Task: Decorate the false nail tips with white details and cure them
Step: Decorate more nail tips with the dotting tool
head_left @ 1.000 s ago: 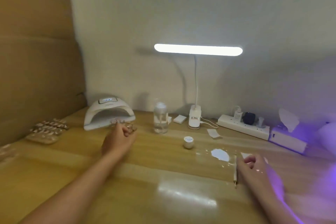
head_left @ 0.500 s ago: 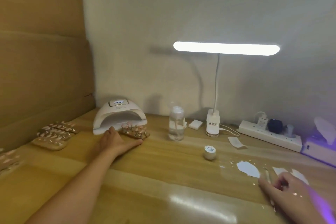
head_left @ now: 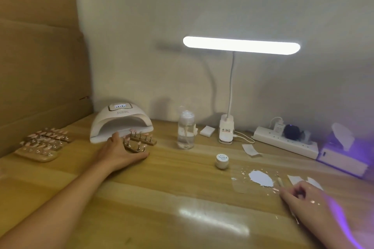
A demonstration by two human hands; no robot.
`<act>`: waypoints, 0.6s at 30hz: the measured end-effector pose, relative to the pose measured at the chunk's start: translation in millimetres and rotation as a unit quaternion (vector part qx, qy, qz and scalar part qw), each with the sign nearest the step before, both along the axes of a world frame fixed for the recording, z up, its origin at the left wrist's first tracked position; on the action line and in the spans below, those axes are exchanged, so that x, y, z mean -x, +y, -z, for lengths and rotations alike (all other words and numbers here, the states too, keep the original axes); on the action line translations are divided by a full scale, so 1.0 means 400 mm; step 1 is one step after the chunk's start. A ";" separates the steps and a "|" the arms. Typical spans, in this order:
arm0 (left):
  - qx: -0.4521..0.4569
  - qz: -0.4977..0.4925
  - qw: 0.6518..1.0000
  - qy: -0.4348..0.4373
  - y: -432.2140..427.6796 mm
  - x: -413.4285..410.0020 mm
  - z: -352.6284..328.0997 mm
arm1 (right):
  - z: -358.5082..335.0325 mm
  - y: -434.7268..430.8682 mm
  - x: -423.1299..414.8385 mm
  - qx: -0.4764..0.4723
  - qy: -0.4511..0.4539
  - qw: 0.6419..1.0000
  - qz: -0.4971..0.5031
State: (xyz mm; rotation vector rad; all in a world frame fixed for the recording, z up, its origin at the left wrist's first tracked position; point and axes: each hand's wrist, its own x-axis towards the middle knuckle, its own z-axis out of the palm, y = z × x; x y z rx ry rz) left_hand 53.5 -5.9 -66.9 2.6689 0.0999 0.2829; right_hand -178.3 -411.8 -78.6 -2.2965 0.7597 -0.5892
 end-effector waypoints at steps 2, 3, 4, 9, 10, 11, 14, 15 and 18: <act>-0.016 0.040 0.999 0.000 0.016 0.043 -0.009 | -0.007 0.007 0.002 -0.004 0.003 1.000 -0.005; -0.022 0.068 0.997 0.003 0.014 0.072 -0.015 | -0.008 0.007 0.005 -0.003 0.004 1.000 -0.002; -0.029 0.100 0.995 0.008 0.010 0.103 -0.022 | -0.010 0.009 0.004 -0.001 0.005 1.000 0.004; -0.074 0.253 0.964 0.023 -0.106 0.257 -0.052 | -0.009 0.007 0.009 -0.033 -0.022 0.999 0.018; -0.070 0.281 0.957 0.022 -0.147 0.280 -0.058 | -0.009 0.005 0.012 -0.041 -0.036 0.998 0.016; -0.057 0.306 0.950 0.026 -0.190 0.298 -0.063 | -0.010 0.003 0.015 -0.047 -0.051 0.998 0.012; -0.036 0.371 0.927 0.039 -0.325 0.333 -0.064 | -0.014 -0.003 0.020 -0.074 -0.102 0.992 0.005; -0.046 0.389 0.920 0.032 -0.366 0.340 -0.058 | -0.016 -0.006 0.021 -0.092 -0.116 0.989 0.002; -0.071 0.411 0.909 -0.003 -0.440 0.341 -0.039 | -0.024 -0.008 0.022 -0.149 -0.143 0.978 -0.003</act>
